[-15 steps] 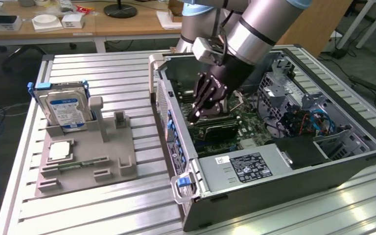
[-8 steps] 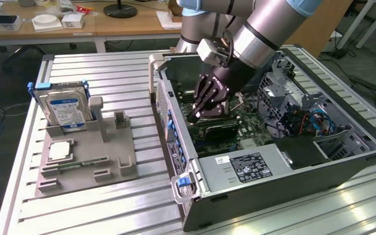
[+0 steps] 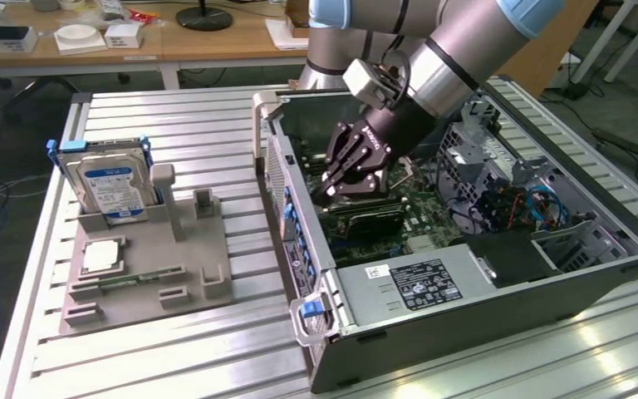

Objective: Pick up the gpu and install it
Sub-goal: 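Press down on the gpu until it lock into place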

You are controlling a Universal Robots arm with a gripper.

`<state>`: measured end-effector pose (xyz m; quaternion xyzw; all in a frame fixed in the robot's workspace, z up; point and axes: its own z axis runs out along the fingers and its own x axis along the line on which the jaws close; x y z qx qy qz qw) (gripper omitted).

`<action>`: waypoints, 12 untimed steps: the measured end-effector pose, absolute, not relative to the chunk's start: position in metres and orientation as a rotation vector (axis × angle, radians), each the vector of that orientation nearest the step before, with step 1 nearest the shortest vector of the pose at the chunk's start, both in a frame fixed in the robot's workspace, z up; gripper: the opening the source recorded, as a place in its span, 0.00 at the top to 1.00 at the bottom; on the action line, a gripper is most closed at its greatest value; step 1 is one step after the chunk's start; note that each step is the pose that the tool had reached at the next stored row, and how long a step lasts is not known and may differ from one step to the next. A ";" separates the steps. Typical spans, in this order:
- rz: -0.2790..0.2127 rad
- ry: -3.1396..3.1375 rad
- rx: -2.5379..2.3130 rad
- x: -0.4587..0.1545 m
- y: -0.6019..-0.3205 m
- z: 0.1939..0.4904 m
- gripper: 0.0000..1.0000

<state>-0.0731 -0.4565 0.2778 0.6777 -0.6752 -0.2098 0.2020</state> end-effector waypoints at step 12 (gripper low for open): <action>-0.631 -1.862 1.859 -0.070 -0.453 0.267 0.90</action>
